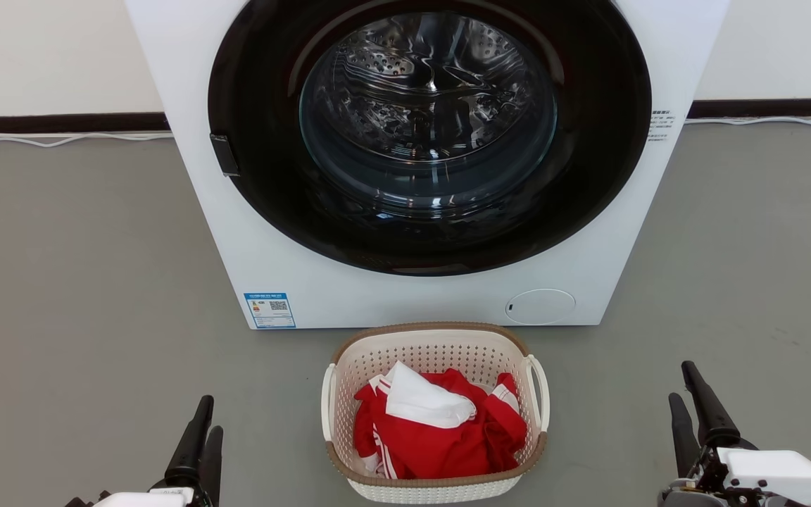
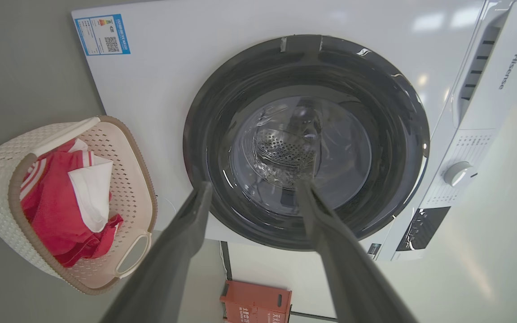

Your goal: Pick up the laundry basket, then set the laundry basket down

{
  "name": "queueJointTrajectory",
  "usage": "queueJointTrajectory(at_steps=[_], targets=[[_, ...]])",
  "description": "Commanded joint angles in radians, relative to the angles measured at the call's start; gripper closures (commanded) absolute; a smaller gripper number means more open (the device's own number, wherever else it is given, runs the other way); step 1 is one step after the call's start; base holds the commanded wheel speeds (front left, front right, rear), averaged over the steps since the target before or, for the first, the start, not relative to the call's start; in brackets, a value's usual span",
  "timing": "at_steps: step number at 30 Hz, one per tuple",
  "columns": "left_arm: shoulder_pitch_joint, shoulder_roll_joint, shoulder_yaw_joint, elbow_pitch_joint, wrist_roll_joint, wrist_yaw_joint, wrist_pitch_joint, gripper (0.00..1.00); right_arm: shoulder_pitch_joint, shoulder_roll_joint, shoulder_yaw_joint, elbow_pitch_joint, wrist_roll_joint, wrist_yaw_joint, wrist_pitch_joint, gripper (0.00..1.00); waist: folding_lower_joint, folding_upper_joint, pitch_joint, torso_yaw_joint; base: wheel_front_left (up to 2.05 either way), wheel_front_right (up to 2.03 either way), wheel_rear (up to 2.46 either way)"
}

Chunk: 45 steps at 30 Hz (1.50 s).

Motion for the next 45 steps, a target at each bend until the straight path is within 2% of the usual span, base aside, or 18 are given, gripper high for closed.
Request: queueJointTrajectory(at_steps=[1, 10, 16, 31, 45], targets=[[-0.029, 0.008, -0.001, -0.03, 0.019, -0.001, -0.014, 0.0, -0.018, -0.018, 0.008, -0.033, -0.02, 0.001, -0.014, 0.0, -0.0002, 0.0, 0.0, 0.0, 0.0, 0.0, 0.0], [-0.031, 0.009, -0.006, -0.026, 0.084, -0.002, -0.038, 0.0, -0.022, -0.023, 0.011, -0.042, -0.121, 0.002, -0.038, 0.0, -0.0002, 0.0, -0.001, -0.001, 0.0, 0.0, 0.0], [-0.034, 0.01, -0.005, -0.024, 0.152, -0.002, -0.055, 0.0, -0.026, -0.031, 0.017, -0.054, -0.235, 0.002, -0.055, 0.0, -0.0002, 0.0, -0.002, 0.0, 0.0, 0.0, 0.0], [-0.041, 0.013, -0.024, -0.047, 0.404, 0.038, -0.099, 0.0, -0.039, -0.062, 0.064, -0.08, -0.562, 0.003, -0.099, 0.0, -0.0002, 0.0, -0.001, 0.003, 0.0, 0.0, 0.0], [-0.044, 0.016, -0.04, -0.061, 0.615, 0.066, -0.14, 0.0, -0.052, -0.076, 0.086, -0.082, -0.776, 0.004, -0.14, 0.0, -0.0002, 0.0, -0.002, 0.007, 0.0, 0.0, 0.0]])
